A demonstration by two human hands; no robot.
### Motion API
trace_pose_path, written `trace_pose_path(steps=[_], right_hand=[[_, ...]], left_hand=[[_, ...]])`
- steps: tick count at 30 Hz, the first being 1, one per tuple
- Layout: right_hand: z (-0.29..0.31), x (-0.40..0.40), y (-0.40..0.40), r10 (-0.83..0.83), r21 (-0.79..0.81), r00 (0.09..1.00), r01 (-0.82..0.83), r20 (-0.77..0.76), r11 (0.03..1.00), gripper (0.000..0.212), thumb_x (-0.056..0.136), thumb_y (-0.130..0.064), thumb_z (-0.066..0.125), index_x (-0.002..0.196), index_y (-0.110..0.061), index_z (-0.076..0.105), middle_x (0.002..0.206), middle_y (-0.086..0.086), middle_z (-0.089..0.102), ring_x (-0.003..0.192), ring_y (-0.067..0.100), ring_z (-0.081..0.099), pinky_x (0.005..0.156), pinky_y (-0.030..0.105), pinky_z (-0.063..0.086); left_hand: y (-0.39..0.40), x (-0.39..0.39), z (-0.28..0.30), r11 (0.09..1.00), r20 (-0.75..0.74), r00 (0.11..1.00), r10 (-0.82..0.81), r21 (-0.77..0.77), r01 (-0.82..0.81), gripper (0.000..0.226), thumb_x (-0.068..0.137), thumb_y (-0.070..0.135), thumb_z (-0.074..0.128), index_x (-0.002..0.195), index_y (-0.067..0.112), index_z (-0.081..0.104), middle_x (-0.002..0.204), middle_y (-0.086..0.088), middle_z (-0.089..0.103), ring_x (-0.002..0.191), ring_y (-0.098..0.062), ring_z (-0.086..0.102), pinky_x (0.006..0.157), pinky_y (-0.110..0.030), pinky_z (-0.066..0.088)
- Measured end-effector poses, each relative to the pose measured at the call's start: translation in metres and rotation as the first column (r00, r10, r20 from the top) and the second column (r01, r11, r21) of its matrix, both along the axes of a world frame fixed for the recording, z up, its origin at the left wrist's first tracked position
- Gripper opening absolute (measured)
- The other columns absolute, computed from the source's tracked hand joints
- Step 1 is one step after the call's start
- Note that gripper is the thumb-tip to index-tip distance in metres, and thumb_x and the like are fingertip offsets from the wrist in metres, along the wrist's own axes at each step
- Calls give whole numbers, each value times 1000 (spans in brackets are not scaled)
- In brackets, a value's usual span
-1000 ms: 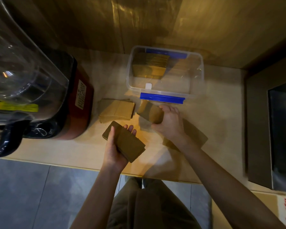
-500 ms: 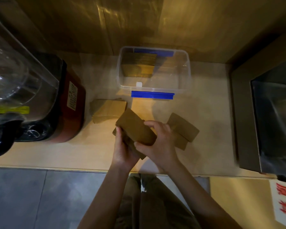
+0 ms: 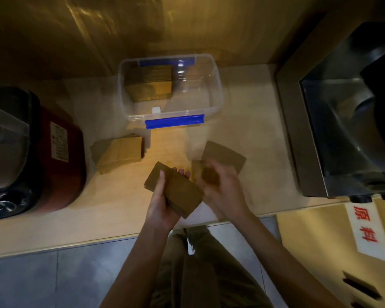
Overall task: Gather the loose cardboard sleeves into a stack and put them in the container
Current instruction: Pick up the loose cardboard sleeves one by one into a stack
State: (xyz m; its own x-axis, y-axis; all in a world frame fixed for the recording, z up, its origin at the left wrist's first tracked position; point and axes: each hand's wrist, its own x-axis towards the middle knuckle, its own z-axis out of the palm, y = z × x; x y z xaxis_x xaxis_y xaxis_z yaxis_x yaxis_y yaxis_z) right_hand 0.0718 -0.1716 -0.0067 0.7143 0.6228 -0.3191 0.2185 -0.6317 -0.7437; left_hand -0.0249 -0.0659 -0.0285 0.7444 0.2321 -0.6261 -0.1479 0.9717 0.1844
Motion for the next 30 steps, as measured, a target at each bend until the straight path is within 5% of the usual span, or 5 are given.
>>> trace_pose_path(steps=[4, 9, 13, 30], right_hand=[[-17, 40, -21, -64, -51, 956, 82, 286, 995, 51, 86, -23, 59, 132, -13, 41, 128, 11, 54, 120, 25, 44, 100, 40, 39], [-50, 72, -30, 140, -354, 942, -24, 306, 935, 77, 78, -46, 62, 138, -10, 29, 142, 13, 39, 129, 31, 31, 105, 42, 29], [-60, 80, -31, 206, -411, 934, -73, 290, 909, 86, 75, -50, 61, 141, -10, 21, 148, 11, 29, 134, 30, 23, 109, 42, 23], [-63, 69, -31, 179, -270, 925, -89, 334, 959, 68, 69, -42, 70, 124, -11, 46, 125, 11, 51, 120, 28, 40, 99, 37, 32]], left_hand=[[0, 0, -1, 1000, -34, 999, -23, -16, 23, 63, 36, 41, 89, 91, 19, 67, 88, -2, 73, 86, -16, 69, 74, -42, 58], [0, 2, 0, 998, -28, 998, -63, -3, 63, 61, 40, 43, 88, 91, 19, 66, 90, -1, 71, 86, -16, 68, 81, -40, 55], [0, 4, -2, 998, -33, 997, -69, -5, 69, 62, 43, 44, 87, 95, 18, 65, 93, -2, 71, 88, -16, 68, 80, -39, 56], [-7, 2, 2, 997, -88, 994, -66, -47, 62, 68, 37, 40, 90, 97, 17, 67, 94, -4, 71, 87, -18, 69, 71, -40, 58]])
